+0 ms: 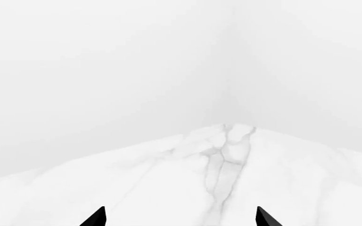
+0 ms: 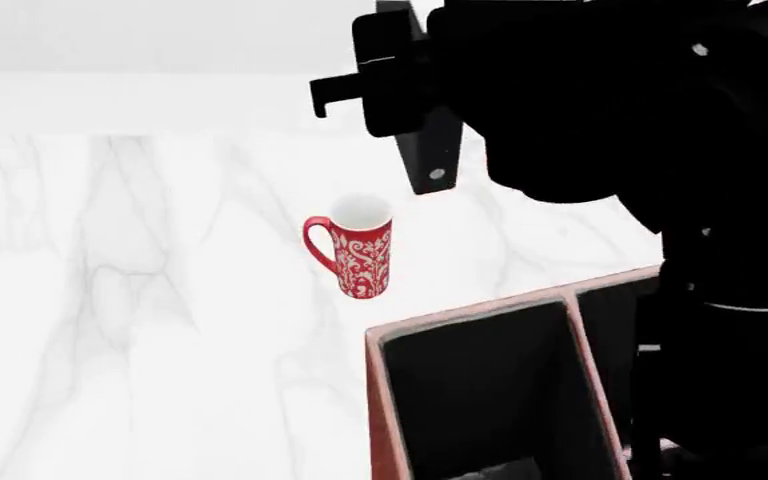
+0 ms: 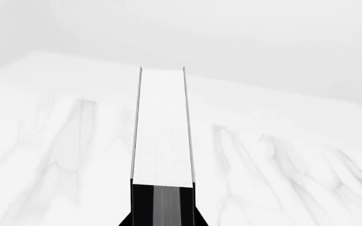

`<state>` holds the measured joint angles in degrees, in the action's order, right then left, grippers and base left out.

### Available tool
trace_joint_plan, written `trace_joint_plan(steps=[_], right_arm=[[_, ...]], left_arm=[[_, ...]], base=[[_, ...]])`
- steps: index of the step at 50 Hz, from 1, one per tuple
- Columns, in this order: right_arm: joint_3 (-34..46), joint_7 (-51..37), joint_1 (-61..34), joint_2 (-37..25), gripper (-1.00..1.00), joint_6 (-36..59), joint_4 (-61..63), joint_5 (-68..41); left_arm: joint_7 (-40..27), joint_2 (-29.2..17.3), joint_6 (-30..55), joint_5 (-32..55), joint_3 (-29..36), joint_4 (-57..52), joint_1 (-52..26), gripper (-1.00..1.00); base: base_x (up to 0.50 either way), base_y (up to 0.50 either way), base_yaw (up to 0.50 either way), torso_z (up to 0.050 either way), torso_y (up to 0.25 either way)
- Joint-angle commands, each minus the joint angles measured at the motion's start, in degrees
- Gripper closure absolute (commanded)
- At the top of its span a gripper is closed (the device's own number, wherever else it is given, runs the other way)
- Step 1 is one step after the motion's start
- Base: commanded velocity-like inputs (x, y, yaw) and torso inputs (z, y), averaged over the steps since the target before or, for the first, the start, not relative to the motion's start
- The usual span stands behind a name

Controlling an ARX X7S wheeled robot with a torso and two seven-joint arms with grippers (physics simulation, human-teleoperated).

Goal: Pick up the book and place it in the right compartment of the caddy.

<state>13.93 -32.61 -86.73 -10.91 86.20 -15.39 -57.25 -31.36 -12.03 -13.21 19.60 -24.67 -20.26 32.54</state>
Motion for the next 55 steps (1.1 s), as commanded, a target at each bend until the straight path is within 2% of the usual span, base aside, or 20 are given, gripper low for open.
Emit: trace_joint_plan(steps=[1, 21, 31, 38, 43, 55], right_arm=[[-4.68, -5.22, -1.65, -4.82, 1.00, 1.28, -1.04, 1.04], [-7.83, -13.09, -1.19, -14.34, 1.00, 2.24, -1.68, -3.63], [-10.84, -17.41, 2.04, -19.73, 1.00, 2.26, -0.40, -6.51], [-14.48, -23.82, 6.56, -24.15, 1.00, 3.17, 1.94, -13.14], [-14.95, -26.53, 7.45, -26.92, 1.00, 2.86, 1.31, -16.70], [-12.36, -27.29, 7.69, -29.67, 1.00, 0.04, -1.03, -15.56]], left_arm=[[-0.09, -0.15, 0.06, 0.03, 0.19, -0.12, -0.01, -1.00], [-0.11, -0.38, -0.12, 0.26, 0.42, 0.20, -0.16, -1.00], [-0.10, -0.32, -0.62, 0.59, 0.06, 0.24, 0.35, -1.00], [-0.05, -0.46, -0.49, 0.50, 0.51, 0.47, -0.10, -1.00], [0.00, -0.37, -0.87, 0.69, 0.32, 0.35, 0.30, -1.00], [-0.12, -0.48, -1.05, 1.14, 0.23, 0.32, 0.43, -1.00]], base=[[0.00, 0.00, 0.00, 0.000, 0.010], [0.00, 0.00, 0.00, 0.000, 0.001], [0.00, 0.00, 0.00, 0.000, 0.002], [0.00, 0.00, 0.00, 0.000, 0.002], [0.00, 0.00, 0.00, 0.000, 0.002], [0.00, 0.00, 0.00, 0.000, 0.001]])
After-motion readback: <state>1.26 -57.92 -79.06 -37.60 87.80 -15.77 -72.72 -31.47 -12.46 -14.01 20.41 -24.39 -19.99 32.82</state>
